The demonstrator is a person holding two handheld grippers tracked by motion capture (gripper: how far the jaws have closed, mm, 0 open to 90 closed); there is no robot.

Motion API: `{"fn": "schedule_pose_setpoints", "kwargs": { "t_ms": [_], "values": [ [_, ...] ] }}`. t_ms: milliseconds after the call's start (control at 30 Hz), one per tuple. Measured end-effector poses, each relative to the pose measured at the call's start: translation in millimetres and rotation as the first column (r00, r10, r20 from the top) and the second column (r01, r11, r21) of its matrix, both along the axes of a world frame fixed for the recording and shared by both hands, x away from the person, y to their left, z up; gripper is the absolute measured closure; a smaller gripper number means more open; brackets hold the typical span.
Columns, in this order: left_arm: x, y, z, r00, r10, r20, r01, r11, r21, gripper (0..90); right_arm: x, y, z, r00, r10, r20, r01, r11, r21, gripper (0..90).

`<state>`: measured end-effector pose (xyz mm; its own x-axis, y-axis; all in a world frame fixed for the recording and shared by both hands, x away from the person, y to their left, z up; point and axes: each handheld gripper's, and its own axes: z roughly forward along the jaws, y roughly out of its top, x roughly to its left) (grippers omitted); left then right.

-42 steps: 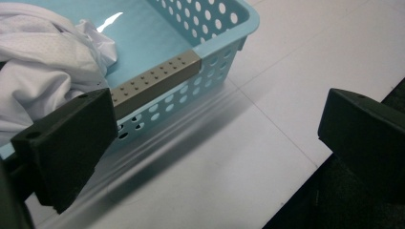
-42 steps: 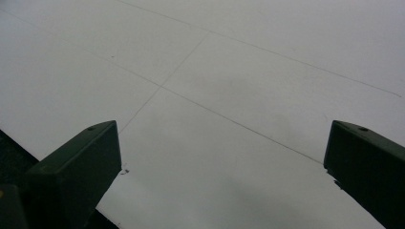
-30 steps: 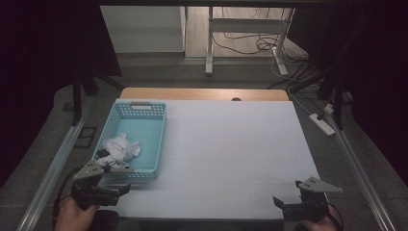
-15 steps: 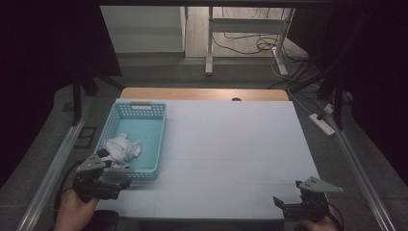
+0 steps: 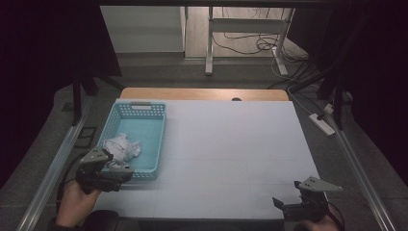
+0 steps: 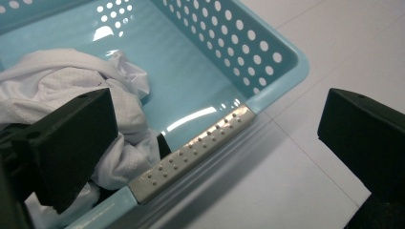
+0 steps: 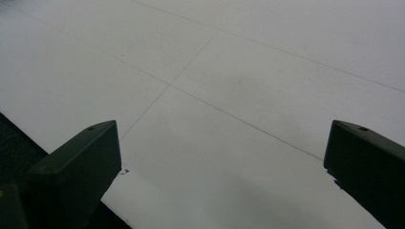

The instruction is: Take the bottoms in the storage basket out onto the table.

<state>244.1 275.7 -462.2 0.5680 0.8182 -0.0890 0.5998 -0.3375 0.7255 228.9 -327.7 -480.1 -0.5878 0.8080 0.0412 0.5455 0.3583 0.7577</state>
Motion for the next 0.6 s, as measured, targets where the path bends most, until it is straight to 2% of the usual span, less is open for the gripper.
{"fn": "schedule_pose_setpoints", "kwargs": {
  "t_ms": [167, 600],
  "values": [
    [6.7, 0.1, 0.4, 0.9996, 0.019, -0.019, -0.018, 0.9998, 0.004, 0.0, -0.4, 0.6, 0.0, 1.0, -0.001, 0.005, 0.001, 1.0, -0.007, 0.0],
    [19.0, 0.5, 6.1, 0.9975, 0.067, -0.024, -0.065, 0.9962, 0.057, 0.0, 0.3, 0.5, -0.2, 1.0, -0.005, -0.003, 0.005, 1.0, -0.007, 0.0]
  ]
}}
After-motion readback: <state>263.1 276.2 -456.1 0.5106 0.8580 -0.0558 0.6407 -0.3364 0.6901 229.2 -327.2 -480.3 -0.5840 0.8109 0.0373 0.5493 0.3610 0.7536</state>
